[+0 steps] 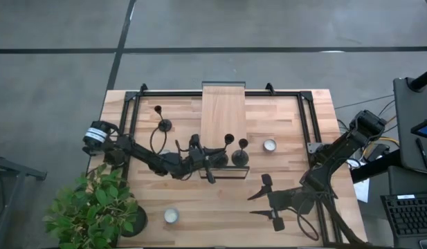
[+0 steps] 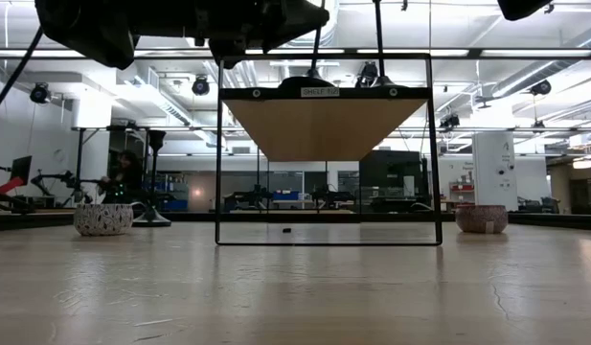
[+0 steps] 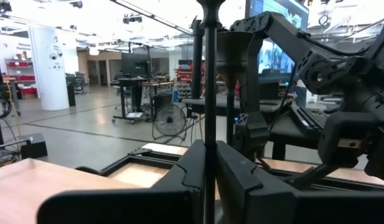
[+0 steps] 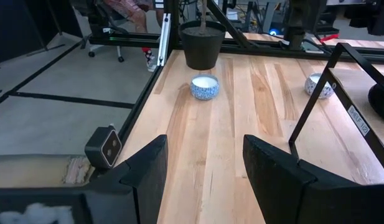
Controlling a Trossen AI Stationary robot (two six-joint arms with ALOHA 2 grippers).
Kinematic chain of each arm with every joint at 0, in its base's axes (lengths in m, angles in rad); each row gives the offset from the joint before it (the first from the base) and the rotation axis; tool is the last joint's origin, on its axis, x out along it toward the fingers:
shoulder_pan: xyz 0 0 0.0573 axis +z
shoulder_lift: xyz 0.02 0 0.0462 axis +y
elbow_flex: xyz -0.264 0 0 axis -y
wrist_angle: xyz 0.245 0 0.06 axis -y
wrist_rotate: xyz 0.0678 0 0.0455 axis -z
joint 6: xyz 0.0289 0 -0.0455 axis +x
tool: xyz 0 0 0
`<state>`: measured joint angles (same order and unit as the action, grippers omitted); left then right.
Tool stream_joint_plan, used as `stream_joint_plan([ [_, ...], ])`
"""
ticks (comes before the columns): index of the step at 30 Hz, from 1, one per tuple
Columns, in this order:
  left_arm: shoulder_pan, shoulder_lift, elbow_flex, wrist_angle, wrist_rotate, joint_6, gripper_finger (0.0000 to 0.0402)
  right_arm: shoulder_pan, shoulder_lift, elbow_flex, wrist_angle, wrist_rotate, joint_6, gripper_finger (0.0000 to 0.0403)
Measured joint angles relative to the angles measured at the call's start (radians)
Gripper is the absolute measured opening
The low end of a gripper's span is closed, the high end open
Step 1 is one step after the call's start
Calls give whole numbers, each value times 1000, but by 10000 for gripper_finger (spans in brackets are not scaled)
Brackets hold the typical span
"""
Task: Pick & Place candle stick holders
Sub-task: Put the bottom black candle holder on the shelf aligned with the other black candle holder
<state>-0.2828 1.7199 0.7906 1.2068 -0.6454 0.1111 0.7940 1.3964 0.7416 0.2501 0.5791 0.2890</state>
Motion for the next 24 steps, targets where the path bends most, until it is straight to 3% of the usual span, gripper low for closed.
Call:
stream_joint_plan([
  [7,1,0,-1,-30,-1,-16,23,0,0,-5,4,0,0,203],
  [24,-20,-9,-6,-109,-12,-67,91,0,0,-11,18,0,-1,203],
])
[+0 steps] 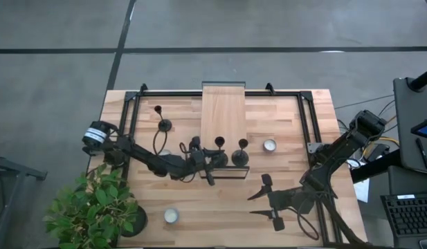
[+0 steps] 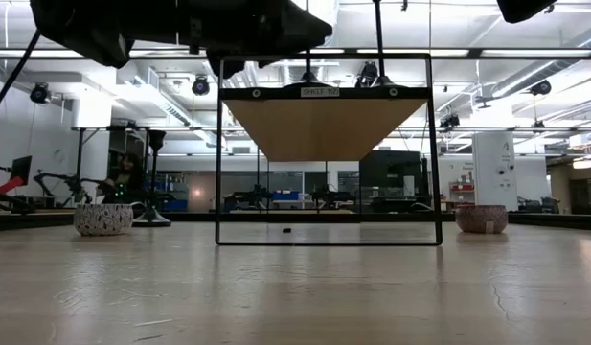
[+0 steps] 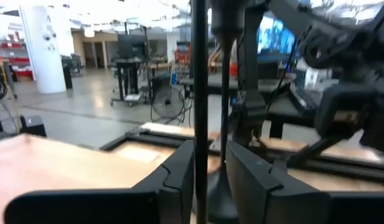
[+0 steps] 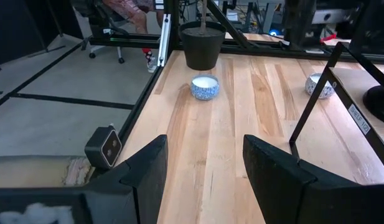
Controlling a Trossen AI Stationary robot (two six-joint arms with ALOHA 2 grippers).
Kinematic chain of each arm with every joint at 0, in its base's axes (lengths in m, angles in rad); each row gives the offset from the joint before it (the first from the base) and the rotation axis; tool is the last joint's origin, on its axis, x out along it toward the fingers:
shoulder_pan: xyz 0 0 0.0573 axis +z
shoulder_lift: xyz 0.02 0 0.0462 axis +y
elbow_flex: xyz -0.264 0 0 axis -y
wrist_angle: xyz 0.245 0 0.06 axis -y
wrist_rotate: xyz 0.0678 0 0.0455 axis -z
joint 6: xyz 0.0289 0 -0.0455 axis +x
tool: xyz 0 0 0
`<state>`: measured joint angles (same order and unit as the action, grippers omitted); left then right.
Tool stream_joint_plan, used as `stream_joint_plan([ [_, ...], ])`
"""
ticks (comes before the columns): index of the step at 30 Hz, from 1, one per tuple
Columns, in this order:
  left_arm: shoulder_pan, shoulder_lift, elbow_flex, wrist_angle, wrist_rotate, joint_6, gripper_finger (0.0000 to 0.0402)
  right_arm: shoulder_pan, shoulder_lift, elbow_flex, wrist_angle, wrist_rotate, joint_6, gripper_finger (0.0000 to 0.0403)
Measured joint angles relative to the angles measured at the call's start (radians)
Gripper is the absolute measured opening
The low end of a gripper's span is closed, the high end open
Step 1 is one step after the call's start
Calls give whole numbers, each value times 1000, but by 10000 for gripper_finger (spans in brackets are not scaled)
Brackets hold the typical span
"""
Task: Pick & Place candle stick holders
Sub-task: Put the bottom black candle holder on the shelf aligned with the other black candle holder
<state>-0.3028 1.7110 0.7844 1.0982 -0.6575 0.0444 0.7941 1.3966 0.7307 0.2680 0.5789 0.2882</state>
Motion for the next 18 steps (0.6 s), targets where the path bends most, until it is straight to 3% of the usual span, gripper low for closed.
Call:
stream_joint_plan([
  [18,-77,-285,-2,-565,-9,-118,104,0,0,0,0,0,-1,203],
])
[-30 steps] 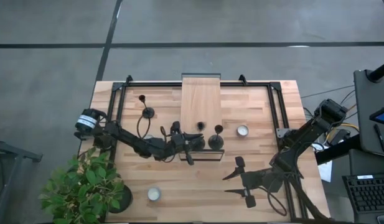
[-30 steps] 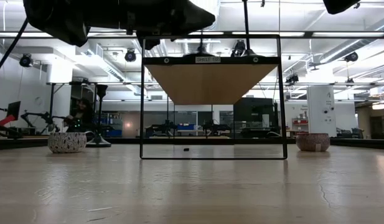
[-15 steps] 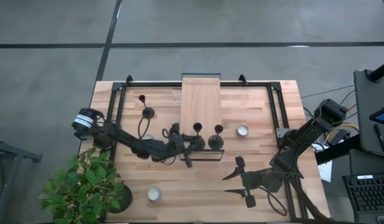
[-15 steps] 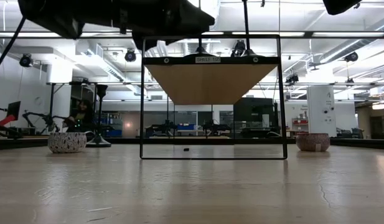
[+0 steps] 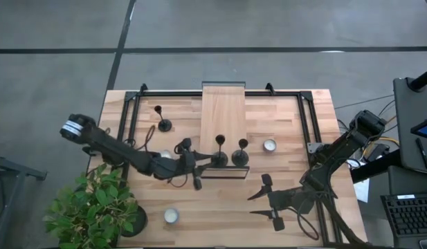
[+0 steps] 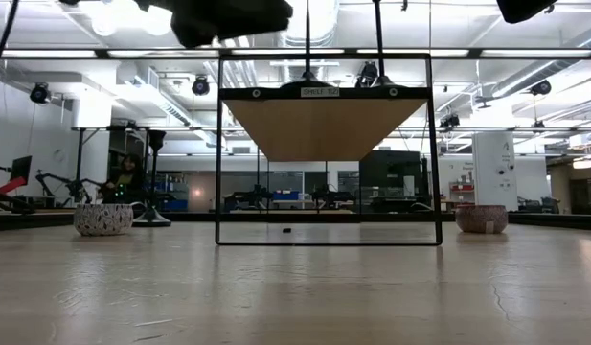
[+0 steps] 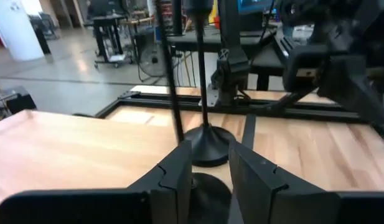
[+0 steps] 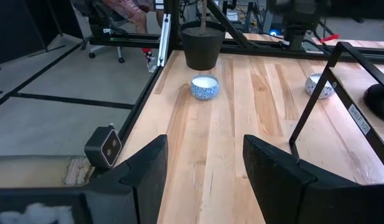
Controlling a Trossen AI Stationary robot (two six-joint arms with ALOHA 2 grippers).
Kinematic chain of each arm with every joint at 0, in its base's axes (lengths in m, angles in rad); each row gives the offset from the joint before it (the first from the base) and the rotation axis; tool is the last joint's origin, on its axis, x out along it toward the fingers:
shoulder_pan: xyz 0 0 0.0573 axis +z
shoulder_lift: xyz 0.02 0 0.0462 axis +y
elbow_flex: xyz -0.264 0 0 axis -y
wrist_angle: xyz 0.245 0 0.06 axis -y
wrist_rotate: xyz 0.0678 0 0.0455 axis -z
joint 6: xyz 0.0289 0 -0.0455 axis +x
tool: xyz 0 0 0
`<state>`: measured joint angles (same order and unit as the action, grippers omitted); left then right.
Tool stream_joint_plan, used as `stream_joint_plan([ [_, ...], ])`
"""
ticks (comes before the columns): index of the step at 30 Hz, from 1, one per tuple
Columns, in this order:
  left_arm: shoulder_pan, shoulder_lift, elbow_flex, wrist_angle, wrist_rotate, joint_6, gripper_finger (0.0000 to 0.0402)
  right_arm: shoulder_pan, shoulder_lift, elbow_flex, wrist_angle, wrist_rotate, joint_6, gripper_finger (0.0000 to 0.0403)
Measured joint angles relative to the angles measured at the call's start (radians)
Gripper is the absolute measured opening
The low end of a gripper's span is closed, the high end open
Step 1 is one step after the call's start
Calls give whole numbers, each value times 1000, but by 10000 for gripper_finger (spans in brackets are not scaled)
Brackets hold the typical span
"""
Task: Pick & Place candle stick holders
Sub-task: Put the bottom black candle holder on the shelf aligned with the other black candle holder, then put the black candle holder on the shelf aligned with the other black candle holder
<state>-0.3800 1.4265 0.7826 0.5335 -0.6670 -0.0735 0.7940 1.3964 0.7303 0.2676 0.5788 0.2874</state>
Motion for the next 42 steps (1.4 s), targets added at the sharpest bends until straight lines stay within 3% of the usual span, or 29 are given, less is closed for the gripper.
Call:
stream_joint_plan([
  [8,-53,-164,-2,-263,-11,-67,104,0,0,0,0,0,0,203],
  [11,-62,-208,-2,-426,-102,-176,104,0,0,0,0,0,0,203],
  [14,-72,-221,-2,-635,-268,-399,104,0,0,0,0,0,0,203],
  [18,-68,-208,-4,-927,-420,-828,104,0,0,0,0,0,-3,203],
  [24,-34,-183,-8,-1259,-455,-1290,104,0,0,0,2,0,-3,203],
  [29,-4,-164,-67,-1308,-449,-1397,116,0,0,0,2,0,-3,203],
  [38,102,-158,-188,-1296,-458,-1498,193,0,0,-2,3,0,-10,203],
  [42,154,-158,-235,-1250,-458,-1497,206,0,0,-3,3,0,-11,203],
])
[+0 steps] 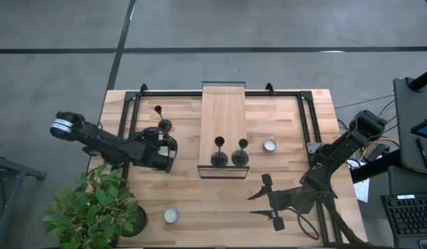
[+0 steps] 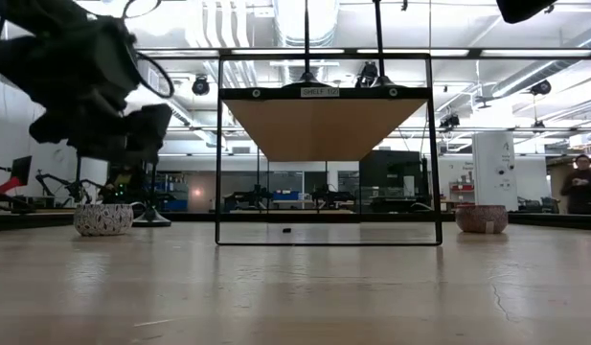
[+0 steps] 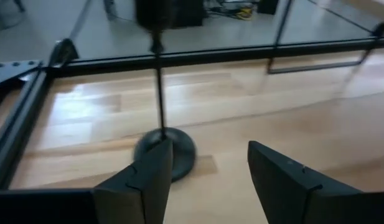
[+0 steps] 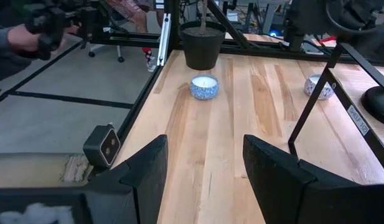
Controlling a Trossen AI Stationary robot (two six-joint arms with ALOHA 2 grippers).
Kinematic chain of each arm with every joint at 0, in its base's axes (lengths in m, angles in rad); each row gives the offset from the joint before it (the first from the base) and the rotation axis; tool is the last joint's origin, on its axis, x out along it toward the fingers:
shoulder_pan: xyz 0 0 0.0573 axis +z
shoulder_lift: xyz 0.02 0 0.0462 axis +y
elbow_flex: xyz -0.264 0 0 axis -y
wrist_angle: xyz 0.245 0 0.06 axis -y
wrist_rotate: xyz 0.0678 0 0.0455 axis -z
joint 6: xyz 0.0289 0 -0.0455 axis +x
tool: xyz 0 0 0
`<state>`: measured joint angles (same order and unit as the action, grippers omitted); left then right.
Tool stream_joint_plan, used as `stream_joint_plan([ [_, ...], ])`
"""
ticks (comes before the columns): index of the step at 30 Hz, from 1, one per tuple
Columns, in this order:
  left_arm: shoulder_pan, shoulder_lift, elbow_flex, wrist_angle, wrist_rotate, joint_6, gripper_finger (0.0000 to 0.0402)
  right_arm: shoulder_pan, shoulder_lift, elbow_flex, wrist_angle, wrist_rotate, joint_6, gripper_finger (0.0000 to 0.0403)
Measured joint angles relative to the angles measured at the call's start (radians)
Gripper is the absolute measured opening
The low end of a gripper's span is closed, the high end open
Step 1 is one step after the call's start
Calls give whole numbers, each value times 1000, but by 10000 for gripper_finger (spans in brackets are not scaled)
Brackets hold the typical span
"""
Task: Pick & Place candle stick holders
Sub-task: Put the black candle holder on the shelf aligned with the other black candle holder
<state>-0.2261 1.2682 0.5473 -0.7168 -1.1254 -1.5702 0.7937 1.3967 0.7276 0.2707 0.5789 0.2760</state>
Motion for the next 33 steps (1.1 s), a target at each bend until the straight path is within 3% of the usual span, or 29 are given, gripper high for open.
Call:
stream_joint_plan([
  [5,67,0,-42,62,-10,31,206,0,0,-2,0,0,0,203],
  [14,138,0,-67,251,-29,305,206,0,0,-2,0,0,-6,203],
  [23,238,0,-79,258,-27,328,200,0,0,-2,0,0,-6,203],
  [28,241,0,-79,325,-15,434,166,0,0,-3,0,0,-7,203],
  [33,253,0,-79,348,-17,472,104,0,0,-3,0,0,-7,203],
])
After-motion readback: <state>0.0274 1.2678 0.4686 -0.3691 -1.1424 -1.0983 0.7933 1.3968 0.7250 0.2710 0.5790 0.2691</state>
